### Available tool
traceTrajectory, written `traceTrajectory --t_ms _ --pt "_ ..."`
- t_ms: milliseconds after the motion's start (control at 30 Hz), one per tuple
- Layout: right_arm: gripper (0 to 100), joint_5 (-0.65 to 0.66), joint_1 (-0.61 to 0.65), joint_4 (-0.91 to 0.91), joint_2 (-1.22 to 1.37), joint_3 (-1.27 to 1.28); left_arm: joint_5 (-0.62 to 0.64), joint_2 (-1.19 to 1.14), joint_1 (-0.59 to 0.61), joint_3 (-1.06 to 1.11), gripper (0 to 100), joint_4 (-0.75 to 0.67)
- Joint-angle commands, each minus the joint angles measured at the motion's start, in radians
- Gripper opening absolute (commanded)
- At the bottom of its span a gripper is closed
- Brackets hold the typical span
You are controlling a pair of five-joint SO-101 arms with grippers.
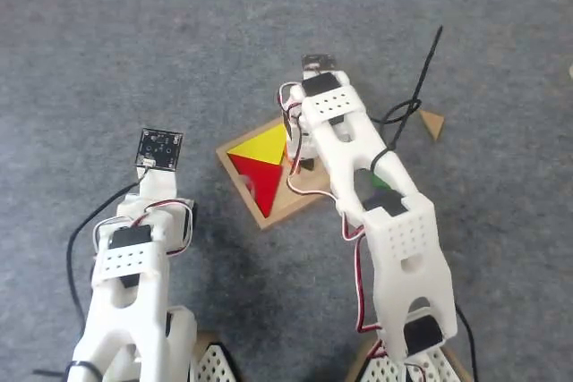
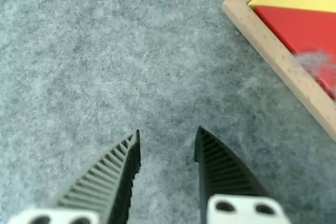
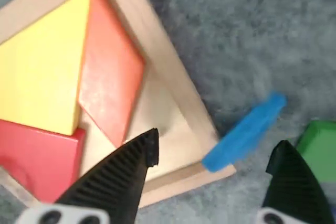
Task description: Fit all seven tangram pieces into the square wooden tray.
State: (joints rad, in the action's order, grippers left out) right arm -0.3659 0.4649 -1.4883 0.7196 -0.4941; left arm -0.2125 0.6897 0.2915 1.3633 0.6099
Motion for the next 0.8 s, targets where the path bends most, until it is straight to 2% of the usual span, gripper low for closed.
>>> traceTrajectory --t_ms 0,200,500,767 --pt "32.9 -0.012 0.004 -0.028 -0.150 0.014 -0.011 0.029 -0.003 -0.004 17 -0.021" --pt "32.9 0.008 -0.039 0.054 -0.340 0.215 -0.011 0.029 -0.002 -0.004 17 -0.021" --pt "32.9 0.130 -0.127 0.320 -0.604 0.704 -0.009 0.028 -0.002 -0.004 17 -0.021" --pt "32.9 0.183 -0.122 0.507 -0.607 0.848 -0.008 0.025 -0.002 -0.004 17 -0.021"
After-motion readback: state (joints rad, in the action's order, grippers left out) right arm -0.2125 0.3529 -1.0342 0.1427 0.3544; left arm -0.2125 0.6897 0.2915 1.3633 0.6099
